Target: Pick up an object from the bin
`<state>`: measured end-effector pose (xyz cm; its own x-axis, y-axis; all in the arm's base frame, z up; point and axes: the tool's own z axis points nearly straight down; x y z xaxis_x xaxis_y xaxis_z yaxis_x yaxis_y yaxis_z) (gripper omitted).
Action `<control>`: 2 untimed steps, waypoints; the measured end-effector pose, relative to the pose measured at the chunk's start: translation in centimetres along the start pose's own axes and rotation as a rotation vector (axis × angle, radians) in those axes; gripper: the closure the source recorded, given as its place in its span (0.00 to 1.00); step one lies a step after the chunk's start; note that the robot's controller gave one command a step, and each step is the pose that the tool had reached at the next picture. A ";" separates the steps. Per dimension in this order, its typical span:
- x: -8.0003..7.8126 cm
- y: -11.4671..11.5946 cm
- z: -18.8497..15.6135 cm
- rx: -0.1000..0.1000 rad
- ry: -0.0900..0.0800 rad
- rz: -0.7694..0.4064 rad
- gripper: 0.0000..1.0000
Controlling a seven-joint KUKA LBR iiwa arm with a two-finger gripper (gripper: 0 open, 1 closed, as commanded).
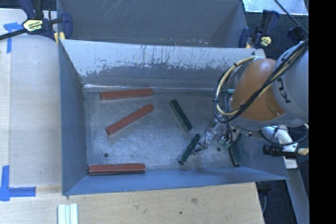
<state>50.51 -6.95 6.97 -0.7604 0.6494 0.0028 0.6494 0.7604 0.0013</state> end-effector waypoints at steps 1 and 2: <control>5.8 3.5 -1.9 0.000 -0.001 -0.071 0.00; 7.5 5.5 -0.2 0.003 -0.006 -0.203 0.00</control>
Offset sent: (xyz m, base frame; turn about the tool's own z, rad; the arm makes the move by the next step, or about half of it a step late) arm -0.0212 0.0609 0.0185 -0.0625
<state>48.36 2.09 7.15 -0.8758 0.4826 -0.0036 0.4826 0.8759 -0.0015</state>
